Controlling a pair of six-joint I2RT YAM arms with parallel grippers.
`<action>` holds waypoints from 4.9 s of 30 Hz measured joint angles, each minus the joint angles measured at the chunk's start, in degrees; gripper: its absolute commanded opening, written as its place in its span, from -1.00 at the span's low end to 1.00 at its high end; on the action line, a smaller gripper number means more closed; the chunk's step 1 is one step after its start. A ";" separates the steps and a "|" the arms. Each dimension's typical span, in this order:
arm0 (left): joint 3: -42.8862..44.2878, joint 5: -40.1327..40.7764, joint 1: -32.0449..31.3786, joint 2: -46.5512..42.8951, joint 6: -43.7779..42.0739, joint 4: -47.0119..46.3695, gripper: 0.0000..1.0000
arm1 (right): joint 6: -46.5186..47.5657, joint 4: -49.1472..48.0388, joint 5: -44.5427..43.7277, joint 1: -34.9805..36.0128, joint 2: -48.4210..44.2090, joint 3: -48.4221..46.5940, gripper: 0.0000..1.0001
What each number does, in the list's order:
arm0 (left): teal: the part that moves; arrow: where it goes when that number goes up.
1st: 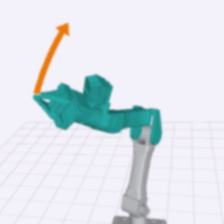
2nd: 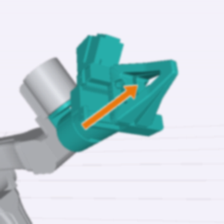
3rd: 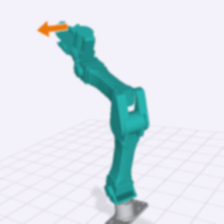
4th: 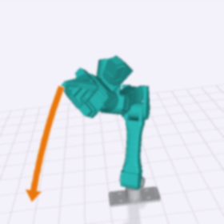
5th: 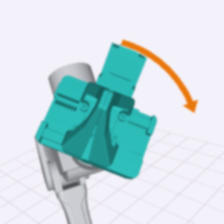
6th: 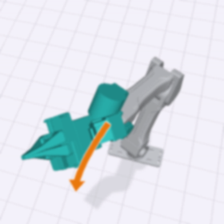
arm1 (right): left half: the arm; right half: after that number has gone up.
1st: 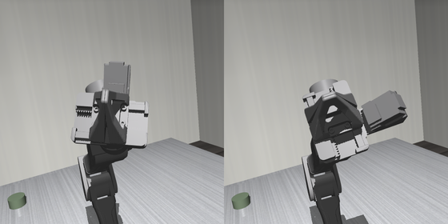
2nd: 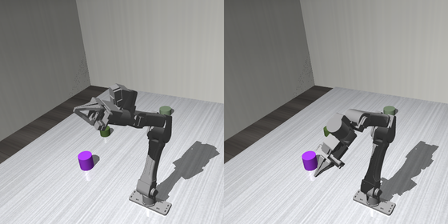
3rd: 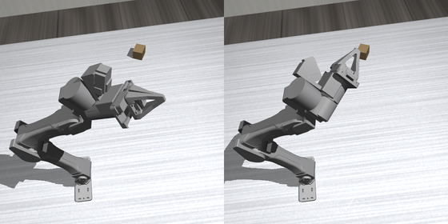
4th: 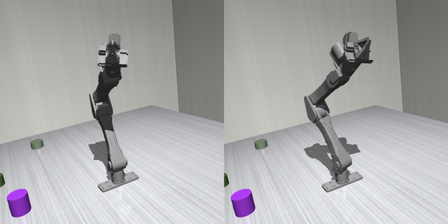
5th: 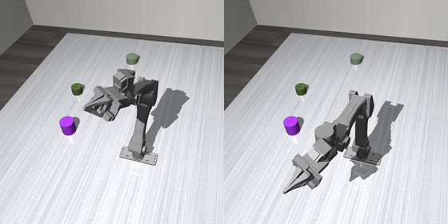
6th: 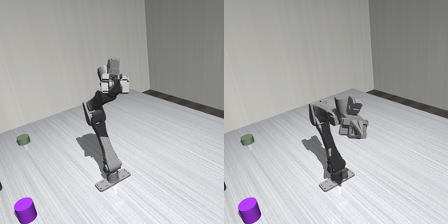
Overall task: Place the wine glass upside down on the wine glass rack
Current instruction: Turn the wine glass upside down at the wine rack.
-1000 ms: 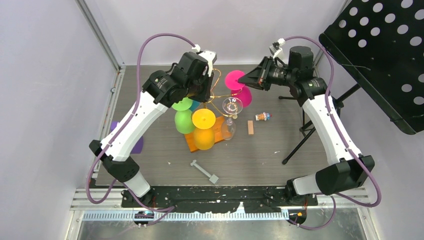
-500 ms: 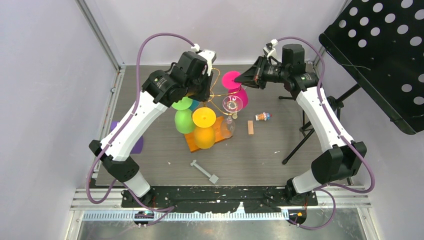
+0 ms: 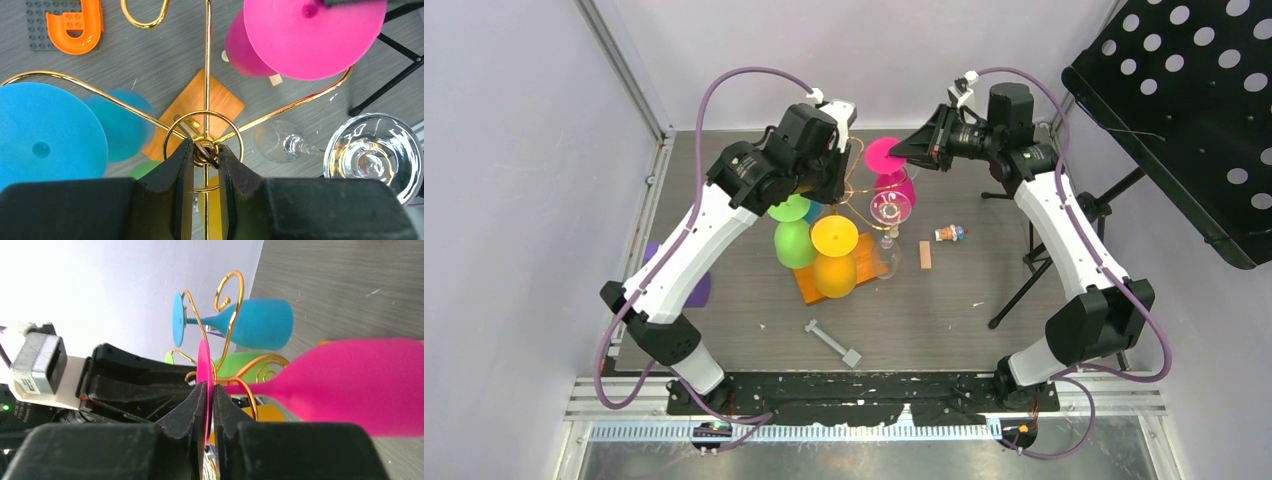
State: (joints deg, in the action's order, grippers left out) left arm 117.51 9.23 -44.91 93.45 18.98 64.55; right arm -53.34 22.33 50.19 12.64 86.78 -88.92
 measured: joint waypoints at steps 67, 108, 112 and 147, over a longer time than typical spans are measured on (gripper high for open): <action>-1.64 -1.25 -0.15 -1.16 -0.11 -0.96 -0.64 | -8.74 -11.78 -3.76 -2.45 2.54 1.40 -0.89; -2.58 -1.46 -0.13 -1.75 -0.35 -1.73 -0.65 | -8.31 -15.47 -3.06 1.11 6.05 3.39 -0.61; -2.60 -1.46 -0.13 -1.75 -0.35 -1.75 -0.65 | -8.31 -15.61 -3.06 1.11 6.27 3.39 -0.53; -0.76 -1.14 -0.13 -1.22 -0.37 -0.37 -0.37 | -6.01 -15.02 -4.52 -5.68 6.25 1.07 0.32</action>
State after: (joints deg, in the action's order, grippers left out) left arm 116.75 8.10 -45.04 92.23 18.61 64.18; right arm -59.35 7.31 45.67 6.96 93.03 -87.85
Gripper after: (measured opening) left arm 0.269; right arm 0.660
